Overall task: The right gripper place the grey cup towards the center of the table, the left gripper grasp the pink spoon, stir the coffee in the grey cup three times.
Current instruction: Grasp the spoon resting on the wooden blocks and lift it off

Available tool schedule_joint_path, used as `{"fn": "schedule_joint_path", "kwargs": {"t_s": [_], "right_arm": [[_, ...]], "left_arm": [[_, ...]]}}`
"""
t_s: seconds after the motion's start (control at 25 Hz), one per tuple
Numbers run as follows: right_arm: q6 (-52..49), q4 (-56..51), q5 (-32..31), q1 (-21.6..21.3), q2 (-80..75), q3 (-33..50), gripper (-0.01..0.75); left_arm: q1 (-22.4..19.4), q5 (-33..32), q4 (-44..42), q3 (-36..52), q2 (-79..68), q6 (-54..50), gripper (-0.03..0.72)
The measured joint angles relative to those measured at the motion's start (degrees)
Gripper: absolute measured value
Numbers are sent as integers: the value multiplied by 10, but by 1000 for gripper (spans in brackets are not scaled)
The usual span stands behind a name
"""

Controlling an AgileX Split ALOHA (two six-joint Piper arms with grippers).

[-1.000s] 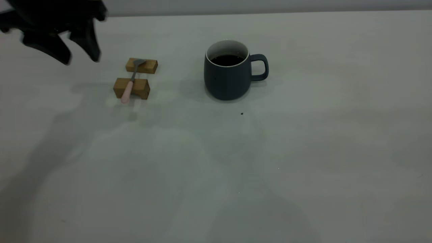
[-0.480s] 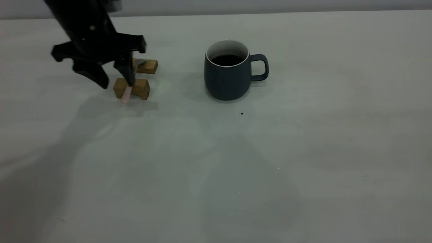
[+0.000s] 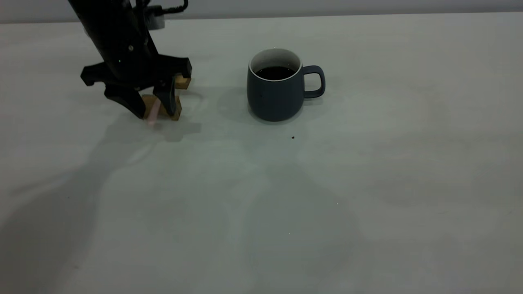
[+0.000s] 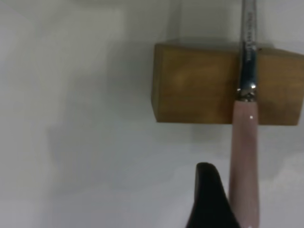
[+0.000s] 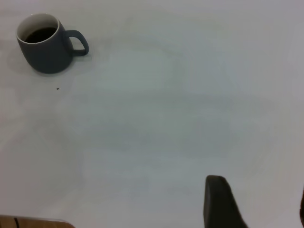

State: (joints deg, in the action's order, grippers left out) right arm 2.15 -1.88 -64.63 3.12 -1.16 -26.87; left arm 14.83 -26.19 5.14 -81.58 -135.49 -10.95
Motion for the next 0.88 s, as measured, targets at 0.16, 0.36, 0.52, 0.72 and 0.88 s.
{"fn": "schedule_joint_path", "kwargs": {"t_s": [0.16,0.36,0.52,0.72,0.88], "right_arm": [[0,0,0,0,0,0,438],[0,0,0,0,0,0,438],[0,0,0,0,0,0,438],[0,0,0,0,0,0,438],[0,0,0,0,0,0,438]], "left_arm": [[0,3,0,-4,-20,0,546],[0,7,0,-26,-38,0,541],[0,4,0,-41,-46,0,509],[0,-7,1,-44,-49,0,401],[0,-10,1,-45,-49,-5,205]]}}
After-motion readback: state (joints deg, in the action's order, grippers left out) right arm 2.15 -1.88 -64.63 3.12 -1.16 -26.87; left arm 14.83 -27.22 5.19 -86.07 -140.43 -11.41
